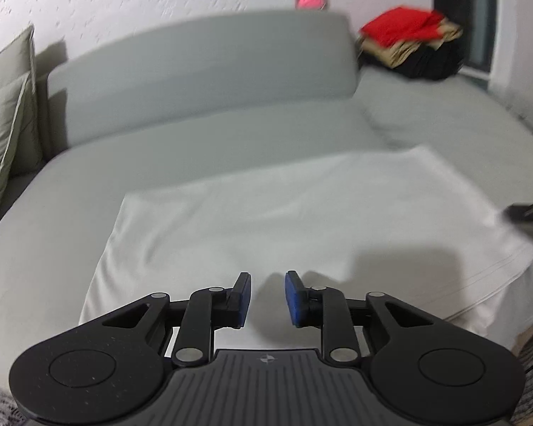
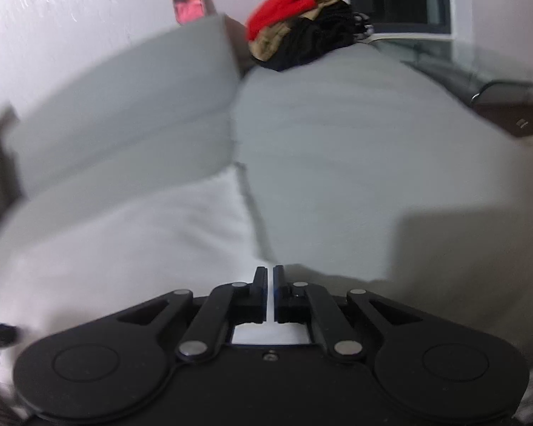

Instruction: Fold clothes

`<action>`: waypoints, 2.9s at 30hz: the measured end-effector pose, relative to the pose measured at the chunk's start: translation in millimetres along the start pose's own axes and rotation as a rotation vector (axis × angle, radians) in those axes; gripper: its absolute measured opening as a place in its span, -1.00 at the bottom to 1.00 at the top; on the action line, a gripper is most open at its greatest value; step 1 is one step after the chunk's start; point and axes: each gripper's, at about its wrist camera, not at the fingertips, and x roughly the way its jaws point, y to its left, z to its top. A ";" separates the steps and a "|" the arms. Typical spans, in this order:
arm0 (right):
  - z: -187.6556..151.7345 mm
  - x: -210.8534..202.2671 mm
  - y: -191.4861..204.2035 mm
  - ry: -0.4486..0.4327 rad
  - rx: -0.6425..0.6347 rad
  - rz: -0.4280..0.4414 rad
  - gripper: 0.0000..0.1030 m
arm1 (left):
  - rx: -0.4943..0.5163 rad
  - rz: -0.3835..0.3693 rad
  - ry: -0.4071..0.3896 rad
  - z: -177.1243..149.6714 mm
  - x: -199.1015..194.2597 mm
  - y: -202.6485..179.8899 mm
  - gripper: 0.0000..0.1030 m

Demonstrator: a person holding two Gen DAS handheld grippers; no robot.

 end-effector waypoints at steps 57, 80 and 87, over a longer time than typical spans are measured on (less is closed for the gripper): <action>-48.4 32.9 -65.3 0.042 0.858 0.167 -0.92 | -0.132 0.165 0.331 -6.1 14.6 96.1 -0.61; -31.8 38.9 300.3 -0.002 -0.553 0.288 -0.94 | -0.555 0.111 -0.048 -6.4 -46.9 207.5 -0.33; -55.1 70.3 315.6 0.173 -0.523 0.291 -0.94 | -0.591 0.094 -0.060 -11.8 -48.3 216.6 -0.33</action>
